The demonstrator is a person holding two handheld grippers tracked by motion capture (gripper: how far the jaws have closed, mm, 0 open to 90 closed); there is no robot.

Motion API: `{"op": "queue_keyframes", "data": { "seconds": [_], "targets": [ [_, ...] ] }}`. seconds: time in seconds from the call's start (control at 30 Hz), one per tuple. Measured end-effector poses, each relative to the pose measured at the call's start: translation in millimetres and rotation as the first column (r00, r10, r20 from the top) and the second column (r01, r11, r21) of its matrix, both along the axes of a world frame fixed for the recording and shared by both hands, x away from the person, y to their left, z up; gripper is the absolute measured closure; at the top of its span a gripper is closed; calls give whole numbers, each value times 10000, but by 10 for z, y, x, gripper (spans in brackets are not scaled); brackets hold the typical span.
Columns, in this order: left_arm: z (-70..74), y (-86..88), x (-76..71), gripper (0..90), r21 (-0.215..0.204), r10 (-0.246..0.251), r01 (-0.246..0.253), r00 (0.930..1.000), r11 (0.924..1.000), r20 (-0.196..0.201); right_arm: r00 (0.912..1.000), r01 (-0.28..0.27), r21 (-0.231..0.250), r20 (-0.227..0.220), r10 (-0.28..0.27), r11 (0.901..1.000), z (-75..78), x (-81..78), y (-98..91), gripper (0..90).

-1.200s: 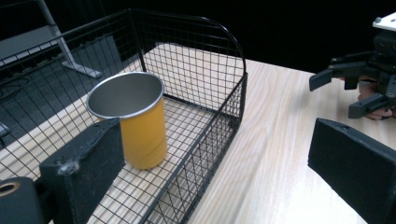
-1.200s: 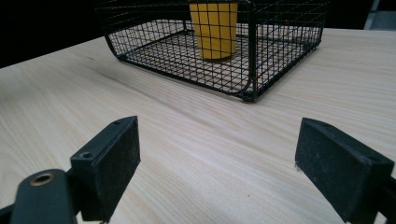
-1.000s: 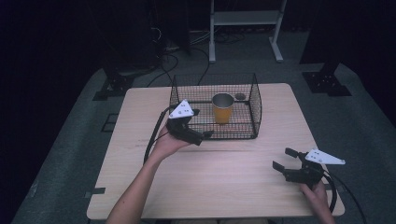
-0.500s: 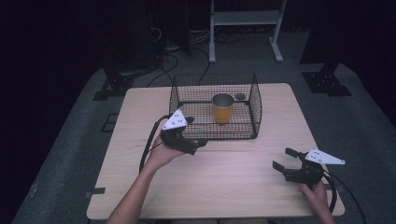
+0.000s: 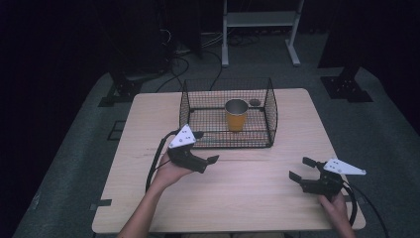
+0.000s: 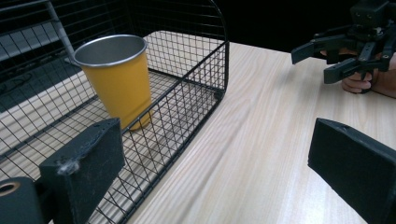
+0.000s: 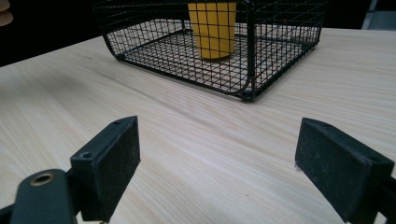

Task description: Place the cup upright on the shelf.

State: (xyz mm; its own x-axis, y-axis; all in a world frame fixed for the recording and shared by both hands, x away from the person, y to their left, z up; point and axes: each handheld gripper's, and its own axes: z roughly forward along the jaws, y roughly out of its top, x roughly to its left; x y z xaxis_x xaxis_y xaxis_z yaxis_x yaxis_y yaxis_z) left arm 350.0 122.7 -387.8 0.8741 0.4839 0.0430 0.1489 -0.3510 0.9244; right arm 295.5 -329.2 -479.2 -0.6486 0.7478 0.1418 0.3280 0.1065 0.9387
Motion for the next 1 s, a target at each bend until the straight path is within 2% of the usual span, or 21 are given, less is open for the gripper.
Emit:
{"op": "queue_keyframes", "data": {
  "seconds": [0.33, 0.67, 0.77, 0.8, 0.83, 0.9, 1.0],
  "targets": [
    [-102, 44, -124, 31, 50, 101, -102, 9999, 9999, 100, 10000, 3, -11, 4, -3, 10000, 0, 0, 0, 130],
    [-213, 115, -282, 32, -108, 298, -296, 9994, 9995, 193, 10000, 2, -11, -8, -2, 10000, 0, -1, 0, 130],
    [-264, 142, -334, 32, -316, 384, -378, 9991, 9988, 195, 10000, -3, -11, -8, 3, 10000, 0, -1, 1, 130],
    [-300, 155, -369, 33, -570, 486, -474, 9986, 9972, 208, 10000, -1, -10, -12, 1, 10000, 0, -1, 0, 130],
    [-300, 155, -369, 33, -570, 486, -474, 9986, 9972, 208, 10000, -1, -10, -12, 1, 10000, 0, -1, 0, 130],
    [-318, 141, -392, 32, -202, 500, -494, 9984, 9986, 275, 10000, -4, -7, -7, 3, 10000, 0, 0, -2, 130],
    [-333, 164, -427, 32, -336, 560, -551, 9981, 9979, 243, 10000, -46, 24, 12, 46, 10000, 0, -3, -5, 130]
  ]
}}
